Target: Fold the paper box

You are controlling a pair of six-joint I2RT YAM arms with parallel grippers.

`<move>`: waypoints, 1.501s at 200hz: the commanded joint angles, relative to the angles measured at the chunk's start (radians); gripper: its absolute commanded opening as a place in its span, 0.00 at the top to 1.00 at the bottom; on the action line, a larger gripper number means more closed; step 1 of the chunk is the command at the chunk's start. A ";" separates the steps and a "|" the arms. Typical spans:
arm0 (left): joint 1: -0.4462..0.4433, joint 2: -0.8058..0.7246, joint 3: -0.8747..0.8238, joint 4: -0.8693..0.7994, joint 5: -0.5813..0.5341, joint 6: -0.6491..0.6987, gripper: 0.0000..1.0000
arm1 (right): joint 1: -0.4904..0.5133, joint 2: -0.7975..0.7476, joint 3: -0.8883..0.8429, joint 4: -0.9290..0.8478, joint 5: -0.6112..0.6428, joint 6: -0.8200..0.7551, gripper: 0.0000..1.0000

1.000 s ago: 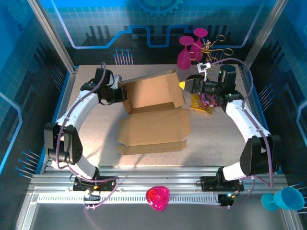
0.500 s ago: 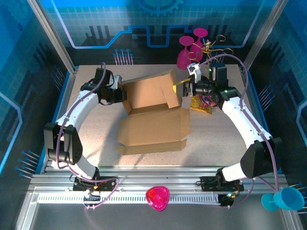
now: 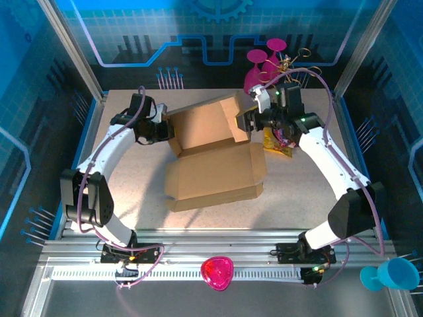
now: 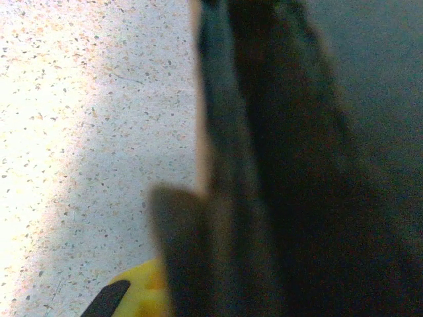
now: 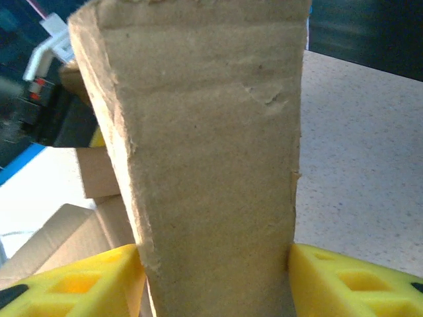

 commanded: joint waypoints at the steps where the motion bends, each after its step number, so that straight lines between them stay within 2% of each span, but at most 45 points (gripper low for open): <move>1: 0.002 -0.048 0.035 -0.024 0.051 0.014 1.00 | 0.048 0.036 0.051 -0.069 0.142 -0.051 0.42; 35: 0.002 -0.054 0.029 -0.022 0.052 0.007 1.00 | 0.097 0.083 0.106 -0.108 0.311 -0.069 0.49; 72: 0.002 -0.053 0.017 -0.020 0.054 0.000 1.00 | 0.139 0.137 0.152 -0.118 0.417 -0.080 0.59; 120: -0.008 -0.048 0.037 -0.039 0.020 -0.060 1.00 | 0.204 0.208 0.231 -0.181 0.666 -0.078 0.85; 151: -0.034 -0.037 0.056 -0.067 -0.016 -0.092 1.00 | 0.216 0.257 0.289 -0.245 0.741 -0.062 1.00; 206: -0.054 0.000 0.120 -0.167 -0.148 -0.200 1.00 | 0.247 0.355 0.429 -0.417 0.916 -0.005 1.00; 254: -0.076 0.068 0.231 -0.317 -0.271 -0.279 1.00 | 0.277 0.448 0.561 -0.605 1.108 0.136 1.00; 300: -0.094 0.093 0.264 -0.367 -0.331 -0.316 1.00 | 0.288 0.522 0.678 -0.736 1.179 0.204 1.00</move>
